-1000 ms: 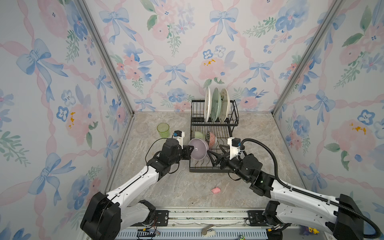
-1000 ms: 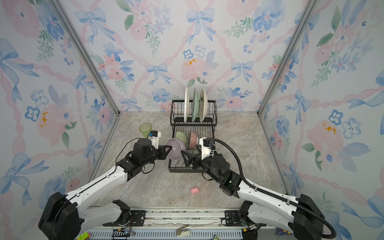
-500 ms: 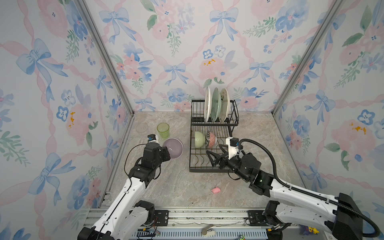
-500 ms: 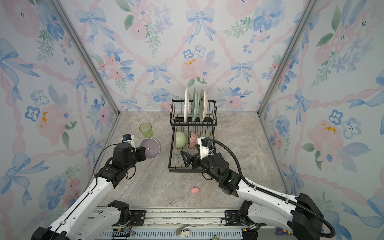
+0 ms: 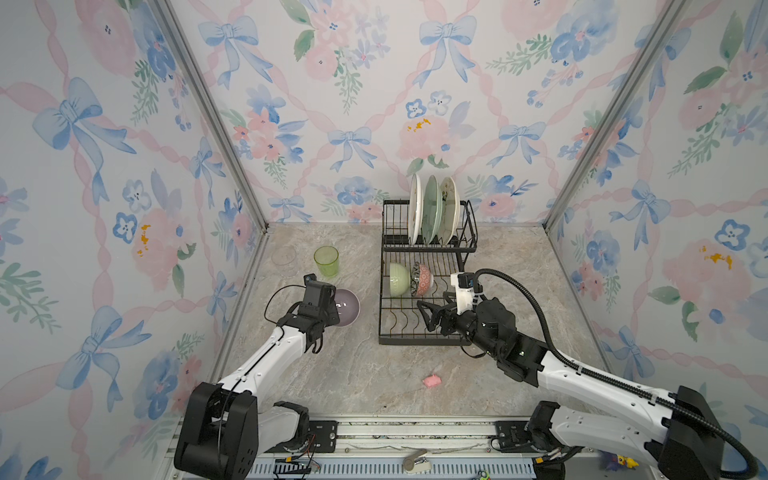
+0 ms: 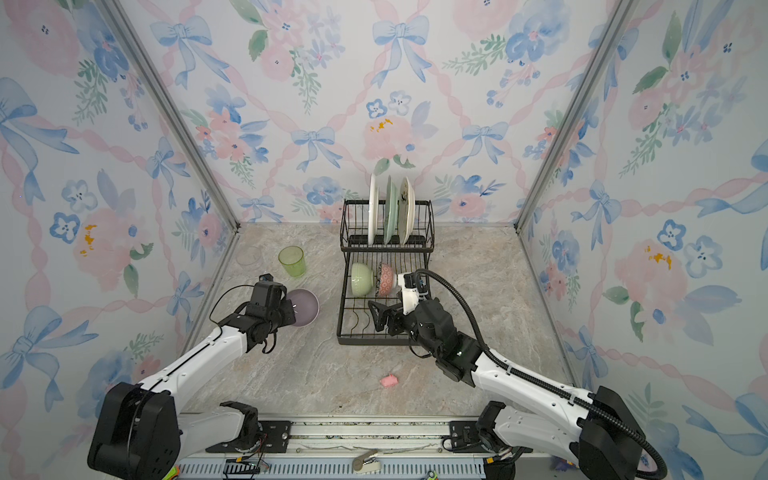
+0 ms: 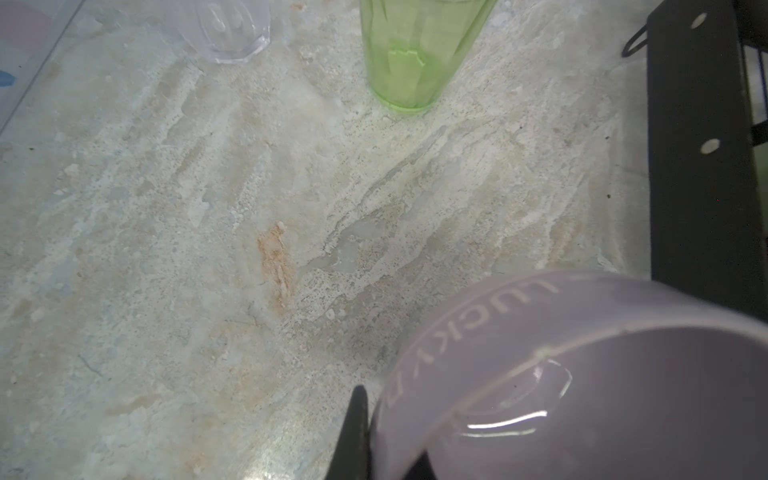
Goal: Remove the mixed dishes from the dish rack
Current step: 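Lower the lavender bowl beside the green cup and open the left gripper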
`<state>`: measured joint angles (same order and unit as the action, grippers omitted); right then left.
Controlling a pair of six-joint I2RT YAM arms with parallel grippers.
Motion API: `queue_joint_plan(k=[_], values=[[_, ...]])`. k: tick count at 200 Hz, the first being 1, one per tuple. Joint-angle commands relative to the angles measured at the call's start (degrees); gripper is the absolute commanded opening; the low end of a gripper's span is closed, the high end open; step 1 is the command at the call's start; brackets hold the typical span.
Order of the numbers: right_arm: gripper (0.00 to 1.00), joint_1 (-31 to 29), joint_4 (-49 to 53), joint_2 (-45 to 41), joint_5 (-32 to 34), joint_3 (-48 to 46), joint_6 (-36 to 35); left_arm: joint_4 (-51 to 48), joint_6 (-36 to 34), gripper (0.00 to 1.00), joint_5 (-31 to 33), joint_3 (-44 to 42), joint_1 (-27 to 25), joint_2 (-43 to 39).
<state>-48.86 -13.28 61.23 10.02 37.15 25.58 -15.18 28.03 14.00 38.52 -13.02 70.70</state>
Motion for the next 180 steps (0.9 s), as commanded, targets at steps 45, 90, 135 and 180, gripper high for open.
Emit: queue_joint_plan(k=[45, 90, 135, 180], values=[[0.97, 2.3, 4.3, 2.1, -3.0, 2.0, 1.7, 1.9, -2.6, 0.00, -6.2, 11.6, 3.9, 11.2], [0.97, 3.5, 5.3, 2.6, -4.9, 1.9, 2.3, 0.3, -4.0, 0.00, -7.3, 17.6, 4.5, 19.1], [0.97, 4.8, 5.8, 3.4, -6.0, 1.1, 3.1, 0.2, -4.7, 0.06, -8.6, 20.6, 4.6, 23.8], [0.97, 5.4, 6.1, 4.1, -6.1, 0.7, 3.6, 0.3, -4.7, 0.52, -10.4, 21.3, 4.4, 24.2]])
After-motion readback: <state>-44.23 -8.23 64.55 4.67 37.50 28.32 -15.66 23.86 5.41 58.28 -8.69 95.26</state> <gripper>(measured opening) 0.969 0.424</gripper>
